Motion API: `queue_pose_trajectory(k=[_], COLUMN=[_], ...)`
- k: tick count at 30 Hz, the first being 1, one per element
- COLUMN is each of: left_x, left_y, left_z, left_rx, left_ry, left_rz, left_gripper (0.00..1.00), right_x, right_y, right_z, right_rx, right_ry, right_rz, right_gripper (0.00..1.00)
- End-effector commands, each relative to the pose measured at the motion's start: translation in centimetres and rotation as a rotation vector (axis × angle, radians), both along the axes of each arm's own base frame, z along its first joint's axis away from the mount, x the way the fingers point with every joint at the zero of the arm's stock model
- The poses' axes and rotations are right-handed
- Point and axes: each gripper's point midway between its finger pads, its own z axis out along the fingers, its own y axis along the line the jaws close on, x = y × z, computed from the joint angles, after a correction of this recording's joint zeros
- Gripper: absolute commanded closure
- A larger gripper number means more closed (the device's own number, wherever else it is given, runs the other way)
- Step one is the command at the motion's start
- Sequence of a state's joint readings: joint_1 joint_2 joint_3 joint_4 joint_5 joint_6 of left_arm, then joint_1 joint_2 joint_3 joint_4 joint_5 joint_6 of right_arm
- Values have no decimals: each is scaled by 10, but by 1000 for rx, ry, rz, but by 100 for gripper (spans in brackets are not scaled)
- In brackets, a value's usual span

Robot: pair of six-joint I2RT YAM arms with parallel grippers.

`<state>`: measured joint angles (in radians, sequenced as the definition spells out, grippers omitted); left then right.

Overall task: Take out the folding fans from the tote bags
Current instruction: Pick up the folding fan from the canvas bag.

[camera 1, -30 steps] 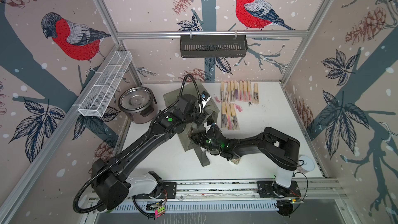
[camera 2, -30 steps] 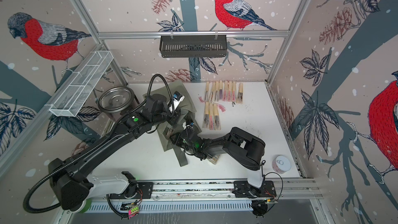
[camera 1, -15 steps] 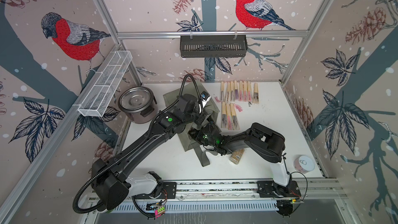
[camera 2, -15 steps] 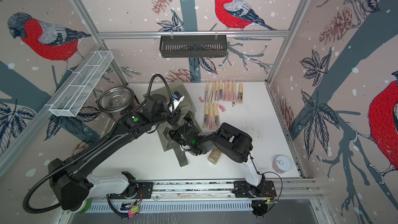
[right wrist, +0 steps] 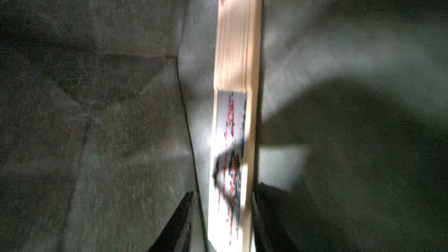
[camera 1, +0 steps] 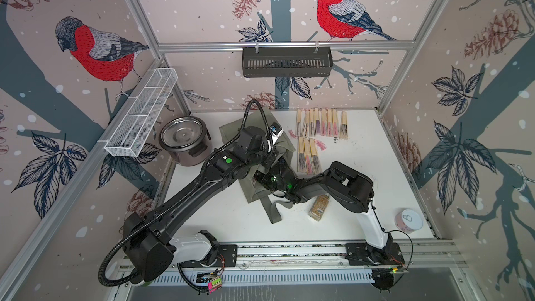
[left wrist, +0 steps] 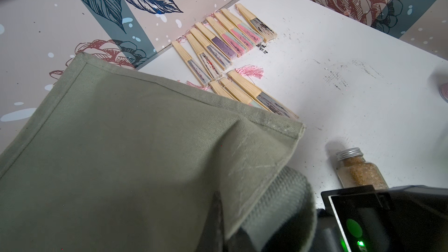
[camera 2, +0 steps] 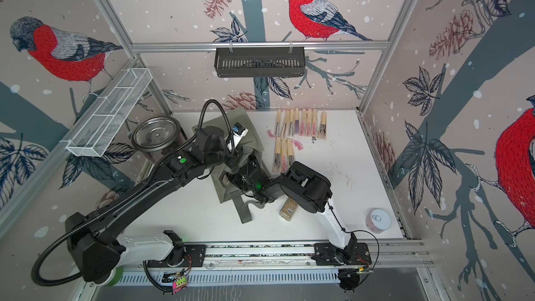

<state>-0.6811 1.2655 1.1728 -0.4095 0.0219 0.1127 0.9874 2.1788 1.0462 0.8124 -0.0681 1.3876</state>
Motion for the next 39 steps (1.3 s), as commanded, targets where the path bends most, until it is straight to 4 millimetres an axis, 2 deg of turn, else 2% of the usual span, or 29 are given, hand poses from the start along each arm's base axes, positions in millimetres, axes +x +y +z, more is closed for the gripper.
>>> queue_pose_trajectory(k=[1,7,12,17,22,27,35,39], left_x=[1,1,1,1,1,1,2,2], left_y=[-5,-5,-5,-6,-6,-7,-7,-7], left_z=[8,8,6,6,5,4,2,2], left_rx=[-19,-20,-16,-15,-14,-11,-7,-5], left_ry=[-27,-29,-24,-23,-22,-19,-17,-16], left_rz=[-16,-15,-15,-17,-18,-18,-16,-17], left_gripper=[100,100,100,100,100,100,100,100], right_x=[0,6,11,15,23,31,38,39], right_y=[4,11,16,21,25,30,35,33], right_z=[-3,5,20,18,5,0,11,20], right_rx=[6,98,150,162,163,145,166,155], right_ry=[5,2,-53,-57,-32,-46,-71,-96], right_rz=[16,17,14,10,9,10,12,4], right_gripper=[59,60,61,61,61,61,80,81])
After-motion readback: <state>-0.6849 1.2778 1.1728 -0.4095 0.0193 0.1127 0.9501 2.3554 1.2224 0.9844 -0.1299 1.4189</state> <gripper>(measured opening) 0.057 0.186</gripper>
